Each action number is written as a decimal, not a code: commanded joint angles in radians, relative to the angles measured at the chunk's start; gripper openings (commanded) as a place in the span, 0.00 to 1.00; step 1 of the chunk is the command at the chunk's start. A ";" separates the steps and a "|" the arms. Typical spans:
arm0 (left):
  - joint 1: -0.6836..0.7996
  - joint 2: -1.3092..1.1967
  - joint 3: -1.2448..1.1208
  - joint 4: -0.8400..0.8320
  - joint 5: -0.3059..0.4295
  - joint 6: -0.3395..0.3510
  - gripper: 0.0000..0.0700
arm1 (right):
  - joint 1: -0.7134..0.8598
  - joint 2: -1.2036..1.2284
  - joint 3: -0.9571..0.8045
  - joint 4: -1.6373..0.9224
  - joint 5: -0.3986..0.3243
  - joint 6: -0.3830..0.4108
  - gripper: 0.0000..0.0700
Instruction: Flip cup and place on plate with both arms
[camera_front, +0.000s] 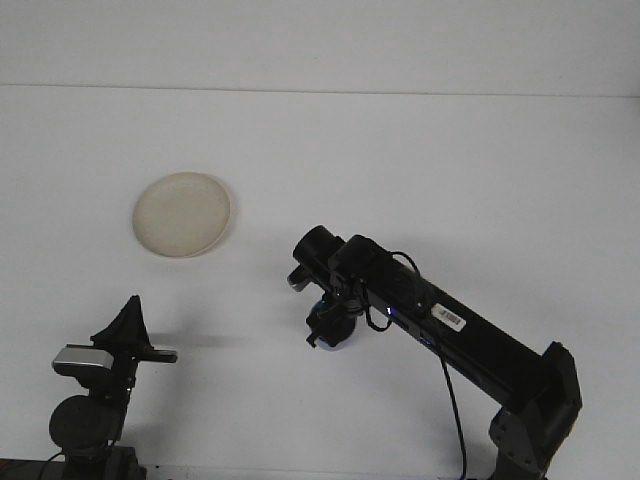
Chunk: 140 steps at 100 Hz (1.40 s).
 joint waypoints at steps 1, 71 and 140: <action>0.000 -0.001 -0.018 0.012 0.000 -0.006 0.02 | 0.010 0.024 0.050 -0.027 0.001 -0.008 0.66; 0.000 -0.001 -0.018 0.012 0.000 -0.006 0.02 | -0.352 -0.248 0.213 -0.108 -0.008 -0.075 0.66; 0.000 -0.001 -0.018 0.012 0.000 -0.006 0.02 | -0.723 -1.012 -0.710 0.483 -0.014 0.002 0.66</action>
